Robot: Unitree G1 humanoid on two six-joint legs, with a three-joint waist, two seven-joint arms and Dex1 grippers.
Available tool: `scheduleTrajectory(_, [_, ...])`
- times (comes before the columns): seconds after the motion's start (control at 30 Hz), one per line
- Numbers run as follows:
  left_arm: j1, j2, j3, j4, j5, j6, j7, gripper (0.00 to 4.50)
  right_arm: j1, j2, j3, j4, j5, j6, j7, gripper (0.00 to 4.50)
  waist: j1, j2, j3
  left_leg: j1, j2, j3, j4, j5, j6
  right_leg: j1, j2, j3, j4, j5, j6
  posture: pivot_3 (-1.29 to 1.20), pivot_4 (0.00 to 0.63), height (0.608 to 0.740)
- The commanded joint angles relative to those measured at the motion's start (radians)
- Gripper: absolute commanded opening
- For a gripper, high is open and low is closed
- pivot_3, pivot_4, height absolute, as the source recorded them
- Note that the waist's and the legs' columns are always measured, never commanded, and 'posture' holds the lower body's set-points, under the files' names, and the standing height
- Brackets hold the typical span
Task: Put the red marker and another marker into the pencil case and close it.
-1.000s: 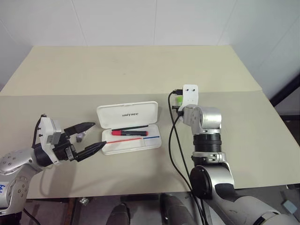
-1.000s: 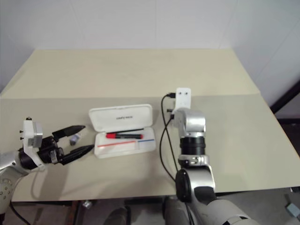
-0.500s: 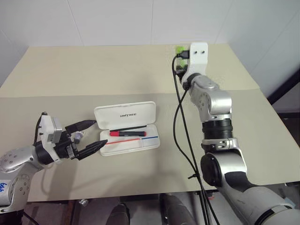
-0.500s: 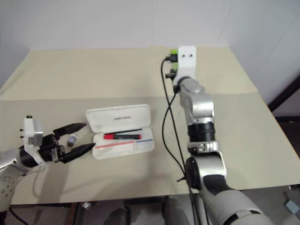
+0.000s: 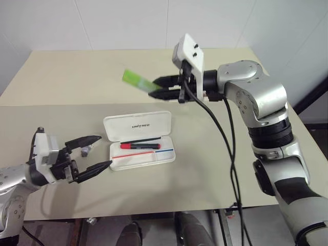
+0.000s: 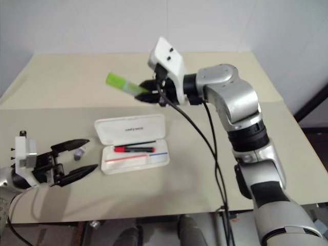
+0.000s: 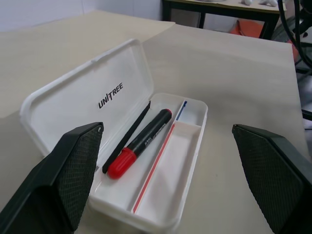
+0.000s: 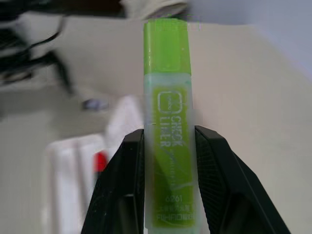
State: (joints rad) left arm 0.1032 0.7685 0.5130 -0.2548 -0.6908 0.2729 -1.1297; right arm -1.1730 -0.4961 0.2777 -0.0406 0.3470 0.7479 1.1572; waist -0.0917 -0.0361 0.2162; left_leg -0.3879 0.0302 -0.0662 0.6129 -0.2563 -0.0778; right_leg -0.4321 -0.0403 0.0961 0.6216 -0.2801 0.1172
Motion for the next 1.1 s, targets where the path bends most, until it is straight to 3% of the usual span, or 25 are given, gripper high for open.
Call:
scheduleTrajectory(0.03, [0.02, 0.019, 0.059, 0.039, -0.016, -0.034, -0.053, 4.5, 0.01, -0.029, 0.05, -0.108, 0.042, 0.002, 0.102, 1.83, 0.003, 0.0, 0.0, 0.0, 0.0, 0.0, 0.0, 0.0, 0.0, 0.0, 0.0, 0.0, 0.0, 0.0, 0.0, 0.0, 0.15, 0.74])
scheduleTrajectory(0.17, [0.034, 0.032, 0.083, 0.094, -0.013, -0.047, -0.098, 4.5, 0.017, -0.001, 0.183, -0.128, -0.033, 0.007, 0.081, 1.83, 0.005, 0.0, 0.0, 0.0, 0.0, 0.0, 0.001, 0.0, 0.0, 0.0, 0.0, 0.0, 0.001, 0.0, 0.0, 0.0, 0.15, 0.74])
scheduleTrajectory(0.37, [0.046, 0.049, 0.109, 0.173, 0.023, -0.101, -0.129, 4.5, -0.023, 0.184, 0.339, -0.141, -0.082, 0.127, -0.011, 1.83, 0.005, -0.001, 0.0, -0.001, 0.0, 0.0, 0.001, 0.0, 0.0, -0.005, 0.0, 0.0, 0.005, -0.001, -0.003, 0.0, 0.15, 0.74])
scheduleTrajectory(0.57, [0.065, 0.045, 0.126, 0.149, 0.017, -0.106, -0.119, 4.5, -0.027, 0.218, 0.462, -0.076, -0.211, 0.013, -0.034, 1.83, 0.009, -0.004, -0.002, -0.006, 0.0, 0.0, 0.001, 0.0, -0.001, -0.01, -0.002, 0.0, 0.006, -0.001, -0.003, 0.0, 0.15, 0.74])
scheduleTrajectory(0.87, [0.108, 0.034, 0.143, 0.107, 0.011, -0.105, -0.098, 4.5, -0.048, 0.285, 0.495, 0.132, -0.336, -0.122, -0.039, 1.83, 0.001, -0.005, -0.003, -0.005, 0.0, 0.001, 0.001, 0.0, -0.001, -0.01, -0.001, 0.0, 0.007, -0.001, -0.003, 0.0, 0.15, 0.74])
scheduleTrajectory(1.1, [0.132, 0.03, 0.154, 0.081, 0.007, -0.103, -0.084, 4.5, -0.043, 0.281, 0.462, 0.099, -0.339, -0.001, -0.004, 1.83, 0.005, -0.005, -0.003, -0.005, 0.0, 0.001, 0.001, 0.0, -0.001, -0.01, -0.001, 0.0, 0.007, -0.001, -0.003, 0.0, 0.15, 0.74])
